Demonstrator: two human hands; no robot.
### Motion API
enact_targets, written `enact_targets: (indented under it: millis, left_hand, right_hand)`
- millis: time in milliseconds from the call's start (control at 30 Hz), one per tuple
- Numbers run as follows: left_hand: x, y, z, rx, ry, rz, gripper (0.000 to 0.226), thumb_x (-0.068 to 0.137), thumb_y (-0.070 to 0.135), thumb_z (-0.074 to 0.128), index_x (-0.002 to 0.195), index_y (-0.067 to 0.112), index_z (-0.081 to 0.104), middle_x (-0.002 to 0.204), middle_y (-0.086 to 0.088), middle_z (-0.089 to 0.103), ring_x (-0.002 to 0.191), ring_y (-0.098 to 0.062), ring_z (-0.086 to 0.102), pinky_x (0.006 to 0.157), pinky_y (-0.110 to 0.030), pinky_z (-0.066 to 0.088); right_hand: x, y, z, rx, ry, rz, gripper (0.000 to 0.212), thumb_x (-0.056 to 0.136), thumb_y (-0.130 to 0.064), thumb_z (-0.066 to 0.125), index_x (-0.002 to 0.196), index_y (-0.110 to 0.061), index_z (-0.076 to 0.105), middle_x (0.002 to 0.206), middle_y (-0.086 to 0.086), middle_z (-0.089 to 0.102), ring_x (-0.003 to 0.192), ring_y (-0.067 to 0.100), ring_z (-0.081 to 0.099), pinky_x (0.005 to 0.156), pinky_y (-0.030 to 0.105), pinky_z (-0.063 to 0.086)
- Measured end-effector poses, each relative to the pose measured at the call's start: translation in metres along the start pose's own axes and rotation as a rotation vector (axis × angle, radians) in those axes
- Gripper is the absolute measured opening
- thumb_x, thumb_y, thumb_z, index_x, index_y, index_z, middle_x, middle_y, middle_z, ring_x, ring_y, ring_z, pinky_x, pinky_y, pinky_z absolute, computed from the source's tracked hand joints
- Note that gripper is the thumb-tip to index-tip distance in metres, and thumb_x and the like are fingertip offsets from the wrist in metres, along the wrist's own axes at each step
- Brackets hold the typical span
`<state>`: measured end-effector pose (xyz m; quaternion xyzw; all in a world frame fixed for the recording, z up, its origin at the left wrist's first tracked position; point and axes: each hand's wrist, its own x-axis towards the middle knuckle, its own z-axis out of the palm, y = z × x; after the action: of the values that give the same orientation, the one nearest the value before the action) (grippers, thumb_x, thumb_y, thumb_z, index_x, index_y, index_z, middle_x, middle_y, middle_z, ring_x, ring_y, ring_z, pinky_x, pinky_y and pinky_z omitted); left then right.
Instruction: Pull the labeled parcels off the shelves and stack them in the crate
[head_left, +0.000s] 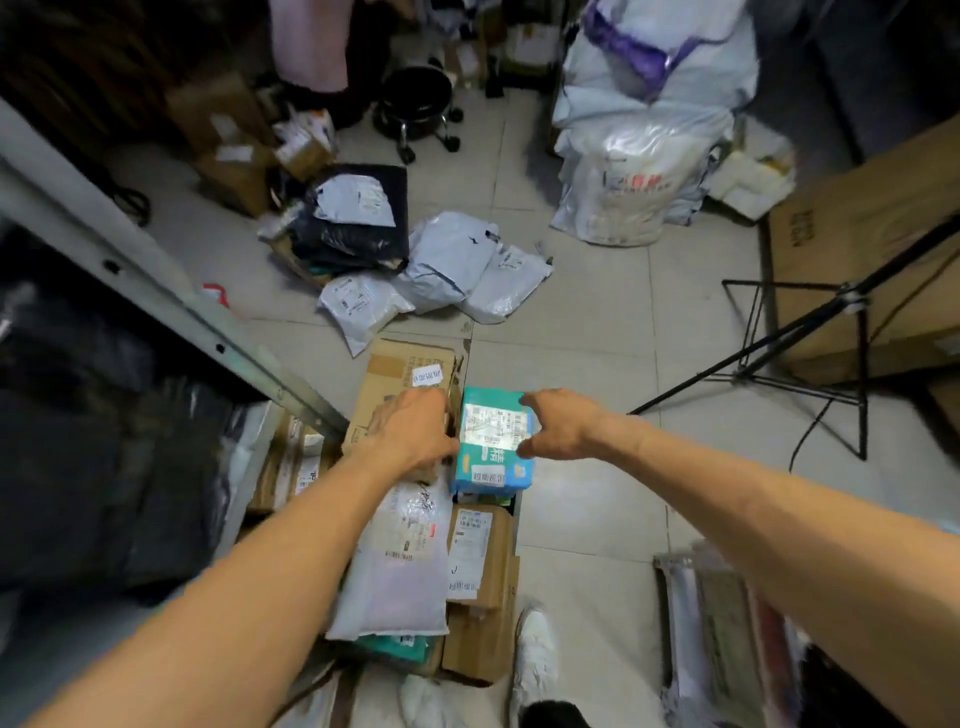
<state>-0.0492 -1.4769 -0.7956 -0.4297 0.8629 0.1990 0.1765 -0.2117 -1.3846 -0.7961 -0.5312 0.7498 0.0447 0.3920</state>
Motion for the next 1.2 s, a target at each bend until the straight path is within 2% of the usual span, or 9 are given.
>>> enact_targets:
  millis: [133, 267, 367, 533, 700, 867, 1033, 1100, 1200]
  left_hand:
    - [-0.039, 0.014, -0.063, 0.007, 0.007, -0.041, 0.050, 0.082, 0.032, 0.072, 0.127, 0.017, 0.056, 0.126, -0.007, 0.059, 0.111, -0.026, 0.058, 0.093, -0.037, 0.049]
    - [-0.094, 0.017, -0.119, -0.018, 0.090, -0.094, 0.049, 0.081, 0.036, 0.071, 0.125, 0.016, 0.059, 0.121, -0.007, 0.063, 0.109, -0.026, 0.060, 0.090, -0.036, 0.051]
    - [-0.144, 0.014, -0.145, -0.019, 0.136, -0.151, 0.041, 0.084, 0.036, 0.069, 0.117, 0.013, 0.060, 0.121, -0.007, 0.063, 0.109, -0.026, 0.060, 0.085, -0.035, 0.050]
    - [-0.240, -0.009, -0.158, -0.097, 0.234, -0.282, 0.042, 0.083, 0.037, 0.067, 0.117, 0.015, 0.062, 0.115, -0.007, 0.065, 0.103, -0.026, 0.062, 0.084, -0.037, 0.054]
    - [-0.357, -0.048, -0.128, -0.286, 0.309, -0.495, 0.046, 0.082, 0.041, 0.069, 0.121, 0.018, 0.060, 0.120, -0.006, 0.062, 0.106, -0.026, 0.061, 0.091, -0.040, 0.052]
    - [-0.490, -0.067, -0.077, -0.362, 0.386, -0.716, 0.040, 0.080, 0.041, 0.069, 0.111, 0.016, 0.066, 0.114, -0.007, 0.066, 0.105, -0.026, 0.062, 0.089, -0.037, 0.052]
    - [-0.642, -0.060, -0.021, -0.488, 0.456, -0.989, 0.049, 0.081, 0.041, 0.070, 0.124, 0.020, 0.060, 0.124, -0.005, 0.061, 0.111, -0.024, 0.059, 0.095, -0.036, 0.049]
    - [-0.705, -0.053, 0.005, -0.558, 0.509, -1.118, 0.047, 0.080, 0.038, 0.071, 0.121, 0.018, 0.062, 0.120, -0.006, 0.063, 0.108, -0.025, 0.060, 0.094, -0.036, 0.051]
    - [-0.793, -0.027, 0.048, -0.607, 0.546, -1.320, 0.036, 0.079, 0.033, 0.070, 0.106, 0.010, 0.070, 0.108, -0.011, 0.069, 0.104, -0.027, 0.063, 0.087, -0.035, 0.053]
  right_hand:
    - [-0.040, -0.024, -0.056, -0.202, -0.004, -0.035, 0.063, 0.084, -0.030, 0.071, 0.139, -0.010, 0.045, 0.138, 0.012, 0.053, 0.123, 0.029, 0.052, 0.101, 0.039, 0.045]
    - [-0.089, -0.054, -0.099, -0.306, 0.050, -0.061, 0.056, 0.087, -0.030, 0.067, 0.135, -0.007, 0.049, 0.134, 0.014, 0.055, 0.119, 0.031, 0.054, 0.098, 0.037, 0.048]
    - [-0.124, -0.086, -0.108, -0.341, 0.080, -0.096, 0.052, 0.089, -0.029, 0.066, 0.134, -0.006, 0.052, 0.129, 0.014, 0.058, 0.115, 0.030, 0.056, 0.092, 0.034, 0.048]
    - [-0.160, -0.146, -0.094, -0.455, 0.080, -0.246, 0.048, 0.085, -0.032, 0.066, 0.125, -0.009, 0.057, 0.121, 0.012, 0.063, 0.105, 0.029, 0.061, 0.092, 0.043, 0.053]
    - [-0.218, -0.217, -0.063, -0.601, 0.080, -0.432, 0.047, 0.088, -0.028, 0.064, 0.127, -0.005, 0.053, 0.122, 0.014, 0.059, 0.108, 0.030, 0.058, 0.080, 0.032, 0.048]
    - [-0.292, -0.288, 0.001, -0.748, 0.038, -0.624, 0.040, 0.086, -0.031, 0.063, 0.120, -0.010, 0.057, 0.120, 0.011, 0.060, 0.098, 0.025, 0.059, 0.084, 0.035, 0.052]
    - [-0.393, -0.362, 0.088, -0.825, -0.046, -0.949, 0.052, 0.091, -0.032, 0.063, 0.137, -0.014, 0.048, 0.138, 0.008, 0.051, 0.124, 0.028, 0.050, 0.098, 0.034, 0.042]
    - [-0.429, -0.387, 0.126, -0.850, -0.085, -1.029, 0.060, 0.090, -0.034, 0.065, 0.142, -0.014, 0.043, 0.141, 0.008, 0.046, 0.127, 0.029, 0.047, 0.103, 0.038, 0.042]
    - [-0.487, -0.416, 0.183, -0.914, -0.139, -1.215, 0.059, 0.089, -0.036, 0.065, 0.140, -0.013, 0.044, 0.138, 0.010, 0.048, 0.123, 0.029, 0.050, 0.101, 0.038, 0.044]
